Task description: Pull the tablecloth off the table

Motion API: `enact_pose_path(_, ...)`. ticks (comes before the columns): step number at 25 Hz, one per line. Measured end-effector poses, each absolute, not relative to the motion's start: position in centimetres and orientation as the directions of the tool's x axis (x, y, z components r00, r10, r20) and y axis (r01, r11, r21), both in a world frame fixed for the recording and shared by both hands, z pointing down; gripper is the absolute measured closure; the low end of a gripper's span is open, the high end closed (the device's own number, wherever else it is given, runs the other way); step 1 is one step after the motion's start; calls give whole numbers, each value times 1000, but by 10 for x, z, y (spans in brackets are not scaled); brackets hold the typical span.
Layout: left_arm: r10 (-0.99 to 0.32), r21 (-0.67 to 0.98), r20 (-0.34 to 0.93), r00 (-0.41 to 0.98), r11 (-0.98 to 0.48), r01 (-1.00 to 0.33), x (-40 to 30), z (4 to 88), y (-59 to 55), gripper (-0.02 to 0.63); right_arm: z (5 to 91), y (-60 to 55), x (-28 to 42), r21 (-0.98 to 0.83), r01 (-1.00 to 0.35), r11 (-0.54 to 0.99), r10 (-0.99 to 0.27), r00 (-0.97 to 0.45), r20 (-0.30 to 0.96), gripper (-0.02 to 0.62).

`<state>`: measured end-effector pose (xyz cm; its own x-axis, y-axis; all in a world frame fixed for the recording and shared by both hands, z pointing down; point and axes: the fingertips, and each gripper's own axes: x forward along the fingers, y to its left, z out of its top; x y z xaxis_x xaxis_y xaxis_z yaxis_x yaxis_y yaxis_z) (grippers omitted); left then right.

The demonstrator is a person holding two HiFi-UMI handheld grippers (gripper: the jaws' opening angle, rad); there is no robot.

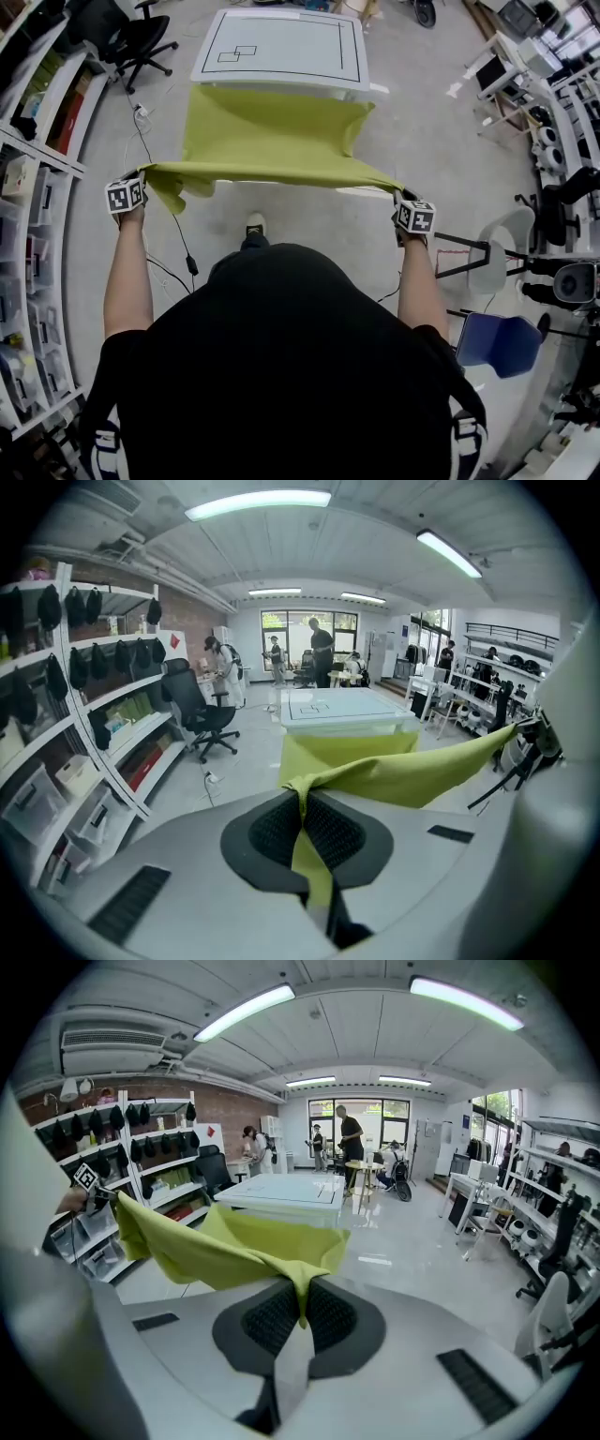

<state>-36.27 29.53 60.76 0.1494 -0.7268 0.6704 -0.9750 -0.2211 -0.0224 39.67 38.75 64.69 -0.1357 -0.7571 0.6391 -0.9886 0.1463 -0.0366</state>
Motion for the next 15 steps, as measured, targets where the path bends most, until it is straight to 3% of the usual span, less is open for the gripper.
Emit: enact_pose_path(15,-786,-11,595,170,-220,-976,-352,555,270,581,578,354,410,-81,-993,89,-841,-119,528,571)
